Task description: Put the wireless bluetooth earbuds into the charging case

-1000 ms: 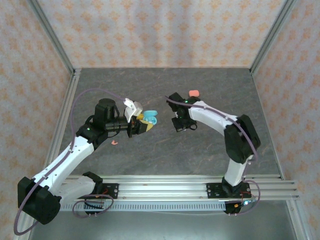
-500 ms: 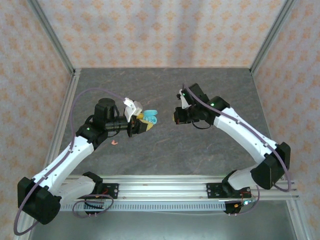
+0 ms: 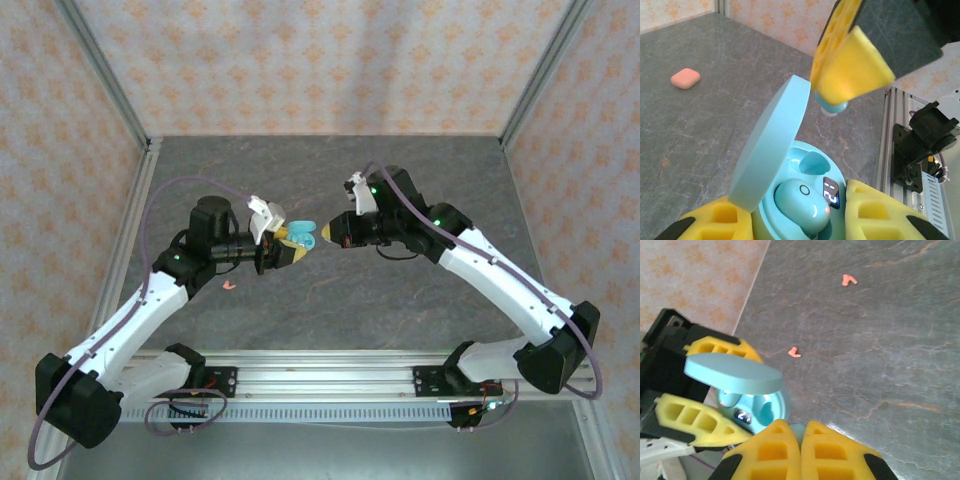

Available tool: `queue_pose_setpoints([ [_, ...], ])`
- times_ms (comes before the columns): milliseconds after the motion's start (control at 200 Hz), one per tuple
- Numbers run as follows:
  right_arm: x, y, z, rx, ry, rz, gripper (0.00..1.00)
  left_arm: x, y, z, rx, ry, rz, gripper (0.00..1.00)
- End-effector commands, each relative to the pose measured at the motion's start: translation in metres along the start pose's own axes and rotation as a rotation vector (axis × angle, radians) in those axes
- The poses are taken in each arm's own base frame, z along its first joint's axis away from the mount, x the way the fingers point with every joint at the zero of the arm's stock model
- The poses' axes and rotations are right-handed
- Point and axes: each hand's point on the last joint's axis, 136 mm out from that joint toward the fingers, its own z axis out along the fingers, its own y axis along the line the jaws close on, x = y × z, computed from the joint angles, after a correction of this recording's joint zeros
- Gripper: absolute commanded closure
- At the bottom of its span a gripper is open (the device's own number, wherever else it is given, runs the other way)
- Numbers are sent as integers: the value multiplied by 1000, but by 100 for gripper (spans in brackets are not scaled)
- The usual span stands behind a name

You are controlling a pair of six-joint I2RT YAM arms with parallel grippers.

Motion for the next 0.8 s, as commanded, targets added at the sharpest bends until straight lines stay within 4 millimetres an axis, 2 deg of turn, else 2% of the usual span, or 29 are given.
queue_pose_setpoints([
  [0,2,21,-5,-88,-17,-8,97,-25,-4,-5,17,-55,32,95],
  [340,-1,34,-4,-153,-40,-5,97,-29,-4,-2,32,-65,26,95],
  [796,-13,41,2,-189,-74,-14,96,-29,-10,-3,59,-56,19,95],
])
